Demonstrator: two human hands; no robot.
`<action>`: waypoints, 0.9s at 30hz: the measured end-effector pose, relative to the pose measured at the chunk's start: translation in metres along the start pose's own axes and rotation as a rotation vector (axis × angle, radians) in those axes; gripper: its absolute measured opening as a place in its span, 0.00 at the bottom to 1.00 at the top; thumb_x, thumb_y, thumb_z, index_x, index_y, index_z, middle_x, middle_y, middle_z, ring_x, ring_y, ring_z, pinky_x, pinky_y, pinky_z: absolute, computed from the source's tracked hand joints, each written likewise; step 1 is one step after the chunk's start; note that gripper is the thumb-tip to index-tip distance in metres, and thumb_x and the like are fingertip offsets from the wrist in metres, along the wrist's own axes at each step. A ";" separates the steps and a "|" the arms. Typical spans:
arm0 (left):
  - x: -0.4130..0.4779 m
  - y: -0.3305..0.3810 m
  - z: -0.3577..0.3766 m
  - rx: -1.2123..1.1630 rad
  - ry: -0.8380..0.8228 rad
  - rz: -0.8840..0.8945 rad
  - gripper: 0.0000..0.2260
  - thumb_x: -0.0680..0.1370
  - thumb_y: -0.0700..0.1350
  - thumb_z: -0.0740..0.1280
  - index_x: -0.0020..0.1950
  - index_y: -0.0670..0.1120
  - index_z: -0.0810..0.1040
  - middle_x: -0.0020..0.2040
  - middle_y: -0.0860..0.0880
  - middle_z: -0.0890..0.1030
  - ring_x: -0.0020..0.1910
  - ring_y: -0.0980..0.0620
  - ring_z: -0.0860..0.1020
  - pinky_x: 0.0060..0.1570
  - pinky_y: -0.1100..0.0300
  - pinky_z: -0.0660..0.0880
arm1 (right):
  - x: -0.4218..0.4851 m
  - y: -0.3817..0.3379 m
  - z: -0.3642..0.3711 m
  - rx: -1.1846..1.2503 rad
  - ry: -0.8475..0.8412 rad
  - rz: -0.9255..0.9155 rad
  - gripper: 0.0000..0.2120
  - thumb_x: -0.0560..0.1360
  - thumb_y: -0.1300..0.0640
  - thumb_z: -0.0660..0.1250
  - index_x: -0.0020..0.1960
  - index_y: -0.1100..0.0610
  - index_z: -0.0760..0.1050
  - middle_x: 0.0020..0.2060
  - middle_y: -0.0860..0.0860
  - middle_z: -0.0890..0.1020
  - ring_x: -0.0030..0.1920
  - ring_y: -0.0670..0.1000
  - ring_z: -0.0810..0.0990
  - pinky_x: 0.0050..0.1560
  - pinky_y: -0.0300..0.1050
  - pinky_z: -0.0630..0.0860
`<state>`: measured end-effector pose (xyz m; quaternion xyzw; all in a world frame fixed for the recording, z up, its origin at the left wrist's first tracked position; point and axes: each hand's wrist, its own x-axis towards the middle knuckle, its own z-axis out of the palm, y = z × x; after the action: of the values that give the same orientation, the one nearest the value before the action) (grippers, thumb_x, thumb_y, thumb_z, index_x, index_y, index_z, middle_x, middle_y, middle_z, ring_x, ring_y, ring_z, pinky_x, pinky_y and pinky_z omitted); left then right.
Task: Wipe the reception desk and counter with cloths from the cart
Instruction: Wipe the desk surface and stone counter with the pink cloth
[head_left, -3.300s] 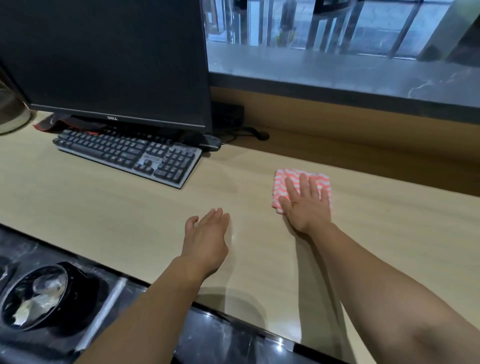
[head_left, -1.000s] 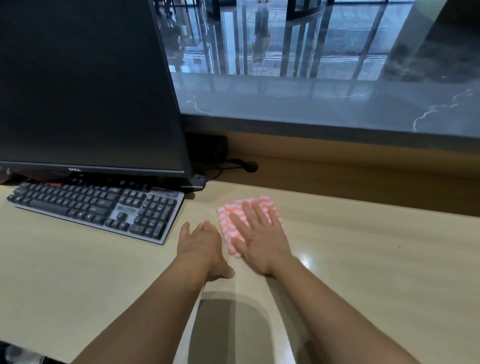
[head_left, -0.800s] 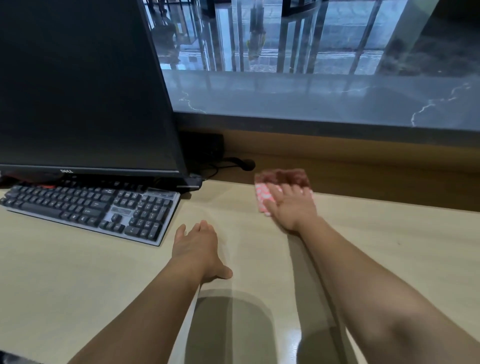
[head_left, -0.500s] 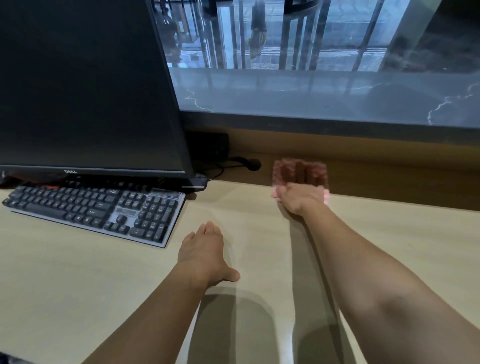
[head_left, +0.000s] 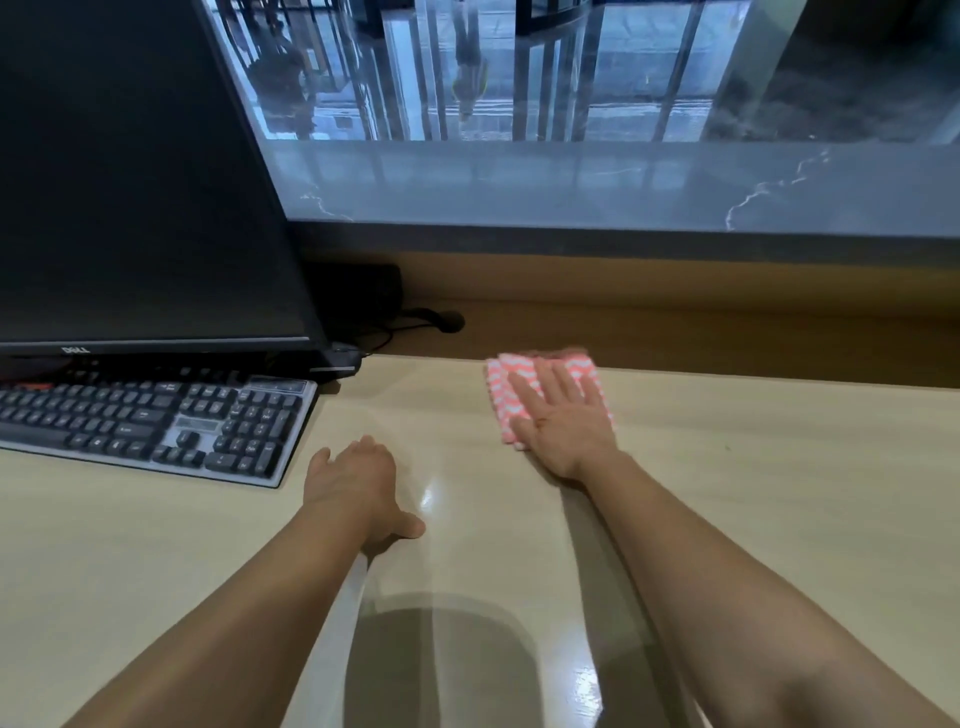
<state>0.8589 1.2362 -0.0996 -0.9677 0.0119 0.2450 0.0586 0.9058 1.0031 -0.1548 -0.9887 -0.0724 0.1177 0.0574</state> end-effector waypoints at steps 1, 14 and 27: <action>-0.004 0.002 0.001 0.010 0.024 0.008 0.31 0.69 0.64 0.70 0.65 0.48 0.70 0.63 0.50 0.71 0.66 0.50 0.68 0.72 0.50 0.55 | -0.005 0.017 -0.002 0.008 0.001 0.056 0.28 0.82 0.41 0.45 0.79 0.43 0.41 0.79 0.50 0.40 0.78 0.51 0.37 0.75 0.54 0.36; -0.065 0.035 0.044 -0.022 0.264 0.134 0.20 0.77 0.55 0.62 0.66 0.48 0.67 0.64 0.51 0.72 0.67 0.51 0.69 0.71 0.52 0.57 | -0.058 -0.034 0.018 0.100 -0.003 0.162 0.28 0.82 0.43 0.43 0.79 0.46 0.36 0.78 0.53 0.34 0.77 0.56 0.32 0.74 0.61 0.32; -0.095 0.066 0.054 0.021 0.155 0.138 0.18 0.75 0.55 0.65 0.61 0.48 0.70 0.58 0.51 0.74 0.62 0.50 0.73 0.68 0.52 0.59 | -0.124 -0.030 0.031 0.008 -0.032 -0.095 0.28 0.82 0.41 0.42 0.78 0.43 0.35 0.76 0.50 0.32 0.76 0.52 0.28 0.72 0.53 0.27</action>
<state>0.7465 1.1767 -0.1086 -0.9799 0.0856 0.1727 0.0508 0.7750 1.0159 -0.1533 -0.9820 -0.1196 0.1307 0.0656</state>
